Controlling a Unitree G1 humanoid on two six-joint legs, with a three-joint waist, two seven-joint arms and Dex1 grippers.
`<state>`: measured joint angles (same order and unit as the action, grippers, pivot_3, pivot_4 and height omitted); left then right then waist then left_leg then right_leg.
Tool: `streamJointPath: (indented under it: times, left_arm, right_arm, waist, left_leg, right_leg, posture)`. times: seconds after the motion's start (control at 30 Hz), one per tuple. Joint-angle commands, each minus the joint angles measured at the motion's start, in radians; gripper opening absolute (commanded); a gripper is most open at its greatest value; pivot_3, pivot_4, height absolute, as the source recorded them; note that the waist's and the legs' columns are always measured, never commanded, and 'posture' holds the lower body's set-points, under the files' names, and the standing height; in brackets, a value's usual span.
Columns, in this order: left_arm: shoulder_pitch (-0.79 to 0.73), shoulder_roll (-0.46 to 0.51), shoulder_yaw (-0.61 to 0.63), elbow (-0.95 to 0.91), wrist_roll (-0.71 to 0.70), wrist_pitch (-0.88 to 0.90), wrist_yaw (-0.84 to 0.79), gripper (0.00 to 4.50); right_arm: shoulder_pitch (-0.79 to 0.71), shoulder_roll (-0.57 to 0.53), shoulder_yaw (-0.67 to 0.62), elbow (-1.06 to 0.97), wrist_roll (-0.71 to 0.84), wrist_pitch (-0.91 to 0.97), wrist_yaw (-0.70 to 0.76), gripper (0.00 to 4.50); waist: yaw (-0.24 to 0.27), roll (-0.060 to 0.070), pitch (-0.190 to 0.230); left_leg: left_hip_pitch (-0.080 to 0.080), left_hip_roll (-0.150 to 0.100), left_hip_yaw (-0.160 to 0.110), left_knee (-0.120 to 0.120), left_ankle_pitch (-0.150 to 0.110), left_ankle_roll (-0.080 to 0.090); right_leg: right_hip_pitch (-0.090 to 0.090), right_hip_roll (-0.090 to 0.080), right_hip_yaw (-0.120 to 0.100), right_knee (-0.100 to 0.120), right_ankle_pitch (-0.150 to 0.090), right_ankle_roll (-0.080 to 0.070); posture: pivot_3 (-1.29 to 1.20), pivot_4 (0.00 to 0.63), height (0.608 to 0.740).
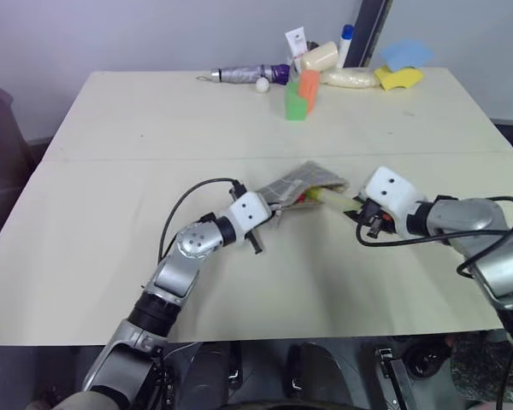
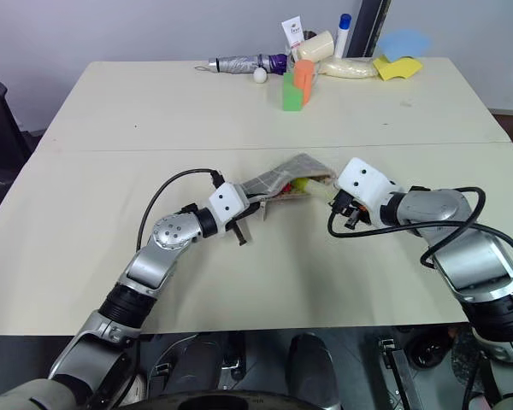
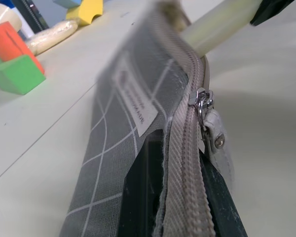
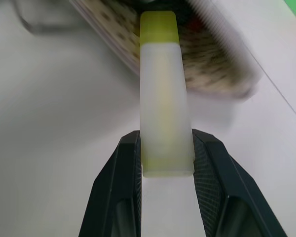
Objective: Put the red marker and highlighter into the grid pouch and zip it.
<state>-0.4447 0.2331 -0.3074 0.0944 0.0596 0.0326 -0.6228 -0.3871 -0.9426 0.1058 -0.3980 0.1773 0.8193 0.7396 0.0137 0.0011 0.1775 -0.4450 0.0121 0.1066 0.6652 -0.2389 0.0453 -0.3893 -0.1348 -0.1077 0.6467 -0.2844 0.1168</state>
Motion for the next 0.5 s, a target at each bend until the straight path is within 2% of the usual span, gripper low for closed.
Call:
streamJointPath:
  times: [0.03, 0.5]
  left_arm:
    - [-0.007, -0.004, -0.009, -0.038, 0.006, -0.023, -0.001, 0.0]
    - [-0.019, 0.014, 0.024, -0.017, -0.01, -0.016, -0.007, 0.0]
  right_arm:
    - [-0.025, -0.025, 0.0, -0.007, -0.035, -0.022, 0.004, 0.86]
    - [0.102, -0.137, -0.227, -0.118, 0.107, -0.084, 0.198, 0.86]
  waist:
    - [0.0, 0.0, 0.0]
    - [0.0, 0.0, 0.0]
  left_leg:
    - [0.0, 0.0, 0.0, 0.0, 0.0, 0.0]
    - [0.0, 0.0, 0.0, 0.0, -0.001, 0.002]
  right_leg:
    - [0.0, 0.0, 0.0, 0.0, 0.0, 0.0]
    - [0.0, 0.0, 0.0, 0.0, 0.0, 0.0]
  posture:
    - [0.0, 0.15, 0.74]
    - [0.0, 0.15, 0.74]
